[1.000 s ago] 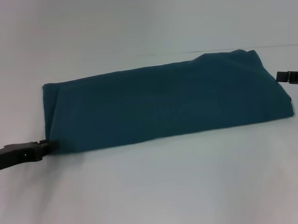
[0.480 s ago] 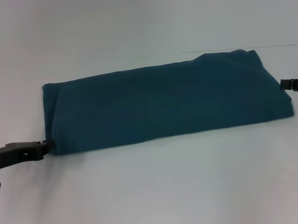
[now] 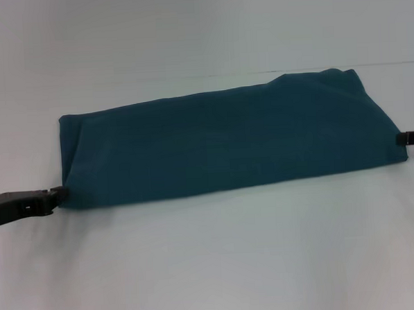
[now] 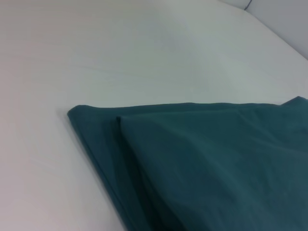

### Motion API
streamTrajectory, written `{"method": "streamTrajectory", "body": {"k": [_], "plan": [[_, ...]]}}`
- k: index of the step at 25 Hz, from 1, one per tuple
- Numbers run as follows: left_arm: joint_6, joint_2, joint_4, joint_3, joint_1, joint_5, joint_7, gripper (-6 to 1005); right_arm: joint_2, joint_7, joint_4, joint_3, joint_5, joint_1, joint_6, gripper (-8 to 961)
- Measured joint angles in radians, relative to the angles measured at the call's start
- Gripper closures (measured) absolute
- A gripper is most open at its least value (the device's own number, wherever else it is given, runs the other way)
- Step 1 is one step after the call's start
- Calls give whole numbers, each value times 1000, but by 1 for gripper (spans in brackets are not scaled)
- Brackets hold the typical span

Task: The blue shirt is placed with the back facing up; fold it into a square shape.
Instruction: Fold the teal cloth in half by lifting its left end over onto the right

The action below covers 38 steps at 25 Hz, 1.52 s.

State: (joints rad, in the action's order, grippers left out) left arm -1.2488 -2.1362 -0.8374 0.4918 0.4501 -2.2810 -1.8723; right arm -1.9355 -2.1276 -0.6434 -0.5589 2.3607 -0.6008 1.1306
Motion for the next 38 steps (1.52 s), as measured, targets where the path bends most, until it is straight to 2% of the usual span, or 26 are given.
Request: {"method": "streamTrajectory", "body": {"k": [8, 13, 22, 29, 33, 38], "plan": [[2, 4, 0, 5, 9, 0, -7, 998, -32, 0, 14, -11, 52, -21, -84, 299], [5, 5, 0, 5, 12, 0, -8, 998, -37, 5, 69, -26, 53, -45, -129, 319], [12, 6, 0, 5, 15, 0, -8, 998, -45, 3, 69, -22, 49, -49, -123, 355], [17, 6, 0, 5, 15, 0, -8, 997, -39, 20, 50, -10, 25, -17, -83, 638], [29, 6, 0, 4, 14, 0, -8, 997, -43, 41, 14, -10, -21, 14, -50, 792], [38, 5, 0, -1, 8, 0, -8, 997, -44, 43, -3, -10, -33, 46, -28, 954]]}}
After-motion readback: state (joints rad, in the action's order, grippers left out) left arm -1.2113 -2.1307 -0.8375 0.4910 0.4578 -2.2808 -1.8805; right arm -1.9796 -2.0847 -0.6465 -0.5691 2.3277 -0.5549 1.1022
